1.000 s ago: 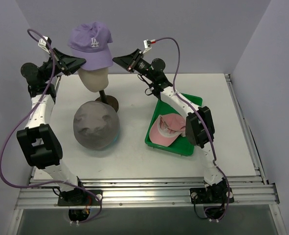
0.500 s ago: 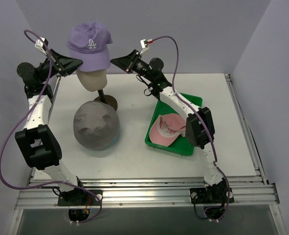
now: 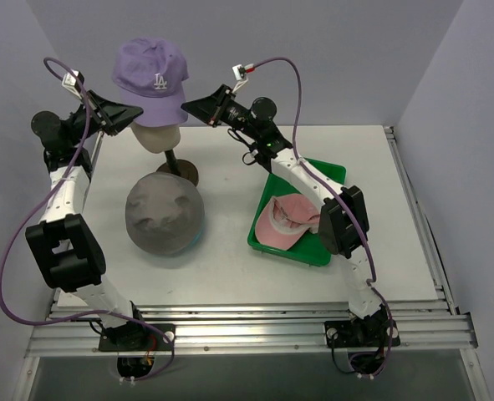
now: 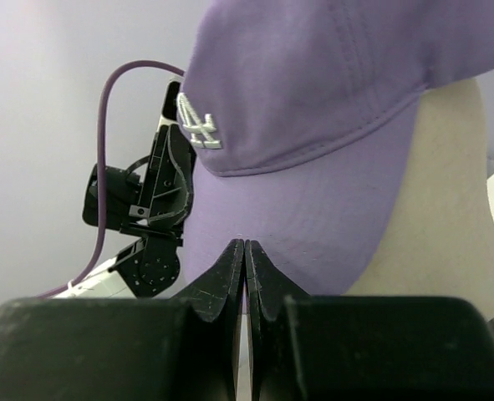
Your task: Stack the hats
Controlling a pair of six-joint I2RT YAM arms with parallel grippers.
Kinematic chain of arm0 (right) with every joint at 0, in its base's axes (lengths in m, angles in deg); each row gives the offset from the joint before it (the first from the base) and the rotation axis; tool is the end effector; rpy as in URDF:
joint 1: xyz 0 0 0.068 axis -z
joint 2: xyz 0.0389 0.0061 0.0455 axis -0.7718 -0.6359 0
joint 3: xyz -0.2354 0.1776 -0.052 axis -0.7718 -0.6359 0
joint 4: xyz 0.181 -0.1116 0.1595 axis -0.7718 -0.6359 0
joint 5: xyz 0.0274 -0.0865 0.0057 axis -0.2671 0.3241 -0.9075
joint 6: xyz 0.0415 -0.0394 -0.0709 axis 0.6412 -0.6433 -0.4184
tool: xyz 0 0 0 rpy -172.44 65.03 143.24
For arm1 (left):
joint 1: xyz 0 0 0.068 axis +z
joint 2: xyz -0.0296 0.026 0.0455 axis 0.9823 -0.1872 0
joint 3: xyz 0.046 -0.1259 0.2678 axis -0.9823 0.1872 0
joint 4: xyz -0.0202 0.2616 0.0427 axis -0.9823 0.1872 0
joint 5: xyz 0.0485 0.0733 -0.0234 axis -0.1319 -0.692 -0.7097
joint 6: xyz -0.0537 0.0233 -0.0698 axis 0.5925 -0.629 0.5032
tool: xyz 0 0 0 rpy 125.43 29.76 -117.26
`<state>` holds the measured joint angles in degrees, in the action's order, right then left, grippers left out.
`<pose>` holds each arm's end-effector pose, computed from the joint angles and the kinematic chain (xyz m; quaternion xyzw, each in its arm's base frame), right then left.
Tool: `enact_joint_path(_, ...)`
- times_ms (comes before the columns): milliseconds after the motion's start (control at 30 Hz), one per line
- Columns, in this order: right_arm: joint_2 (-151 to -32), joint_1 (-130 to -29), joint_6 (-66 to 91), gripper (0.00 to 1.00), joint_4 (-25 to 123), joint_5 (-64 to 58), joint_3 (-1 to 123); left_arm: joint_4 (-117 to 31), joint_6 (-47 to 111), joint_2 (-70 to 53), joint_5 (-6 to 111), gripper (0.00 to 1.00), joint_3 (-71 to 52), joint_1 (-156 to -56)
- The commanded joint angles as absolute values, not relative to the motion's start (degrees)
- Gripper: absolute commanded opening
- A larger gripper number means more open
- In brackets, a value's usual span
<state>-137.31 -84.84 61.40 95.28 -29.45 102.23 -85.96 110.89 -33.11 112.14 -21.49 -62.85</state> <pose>0.4424 0.3579 0.4429 -0.1771 0.4794 0.6959 0.5046 0.4221 0.0453 0.4433 -0.0501 0.6356 -0.6571 0.4020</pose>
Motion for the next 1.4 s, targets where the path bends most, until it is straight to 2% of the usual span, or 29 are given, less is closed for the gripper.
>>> enact_joint_path(0,-132.46,-85.06,60.10,0.00,98.41,-30.85,102.20,-84.78,110.15,-33.19,111.30,0.02,-18.86,-61.46)
enact_joint_path(233,-131.67,-85.06,59.48,0.00,98.24,-30.50,100.97,-91.72,115.24,-33.45,110.60,0.02,-14.90,-60.49)
enact_joint_path(700,-130.52,-85.15,55.79,0.00,94.20,-29.36,99.83,-94.54,115.43,-32.83,108.66,0.03,-9.36,-60.49)
enact_joint_path(767,-130.35,-85.15,54.30,0.00,92.36,-28.83,100.00,-94.80,115.34,-32.40,108.75,0.07,-9.27,-60.49)
enact_joint_path(800,-130.00,-85.15,53.69,0.00,91.65,-28.57,99.92,-94.89,115.25,-32.31,108.75,0.18,-9.27,-60.58)
enact_joint_path(900,-129.38,-85.15,52.02,0.00,89.98,-27.95,99.30,-94.19,114.29,-31.34,108.66,0.37,-9.27,-60.58)
enact_joint_path(967,-129.20,-85.14,51.23,0.00,89.10,-27.86,99.04,-93.32,113.32,-30.29,108.40,0.43,-9.36,-60.49)
enact_joint_path(1133,-128.41,-84.79,50.43,0.00,88.22,-27.95,97.90,-85.41,107.09,-27.92,107.61,0.52,-10.24,-60.31)
enact_joint_path(1367,-127.18,-84.18,48.14,0.00,85.41,-27.86,97.28,-81.19,103.75,-25.63,106.20,0.55,-12.52,-57.59)
